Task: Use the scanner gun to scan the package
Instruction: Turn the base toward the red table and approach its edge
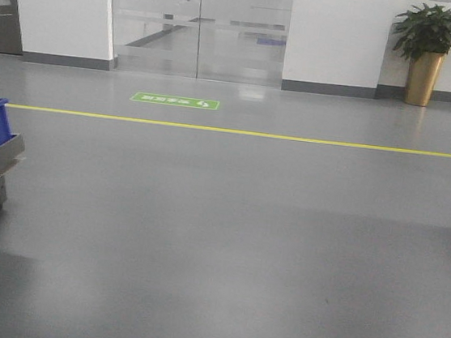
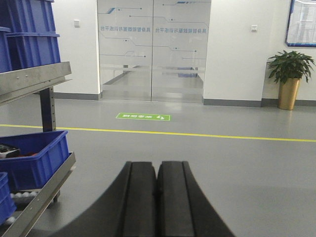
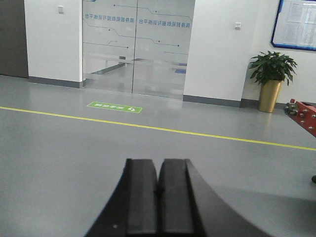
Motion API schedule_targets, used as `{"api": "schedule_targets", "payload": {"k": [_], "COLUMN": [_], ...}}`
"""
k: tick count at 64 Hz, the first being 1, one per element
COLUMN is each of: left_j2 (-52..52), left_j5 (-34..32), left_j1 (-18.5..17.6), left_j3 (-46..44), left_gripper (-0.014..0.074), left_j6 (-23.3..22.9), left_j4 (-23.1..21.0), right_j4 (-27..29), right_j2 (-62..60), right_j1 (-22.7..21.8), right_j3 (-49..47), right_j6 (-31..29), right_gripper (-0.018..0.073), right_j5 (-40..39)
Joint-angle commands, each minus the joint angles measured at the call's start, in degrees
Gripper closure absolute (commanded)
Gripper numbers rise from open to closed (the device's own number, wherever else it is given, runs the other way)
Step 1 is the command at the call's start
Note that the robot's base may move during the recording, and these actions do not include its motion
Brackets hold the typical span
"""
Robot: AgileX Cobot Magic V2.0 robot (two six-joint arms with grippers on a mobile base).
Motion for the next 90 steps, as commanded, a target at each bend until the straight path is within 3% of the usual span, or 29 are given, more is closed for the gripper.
{"api": "schedule_targets", "payload": {"k": [1, 90], "left_j2": [-0.17, -0.17], "left_j5": [-0.76, -0.76], "left_j1": [0.14, 0.14], "left_j3": [-0.11, -0.11], "left_gripper": [0.0708, 0.0708], "left_j6": [0.00, 0.00], "left_j4": [0.00, 0.00], "right_j4": [0.15, 0.15], "right_j2": [-0.13, -0.13], "right_j1": [0.10, 0.10], "right_j3": [0.00, 0.00], "right_j6": [-0.06, -0.06], "right_gripper": [0.0727, 0.0727], "right_j5": [-0.86, -0.86]}}
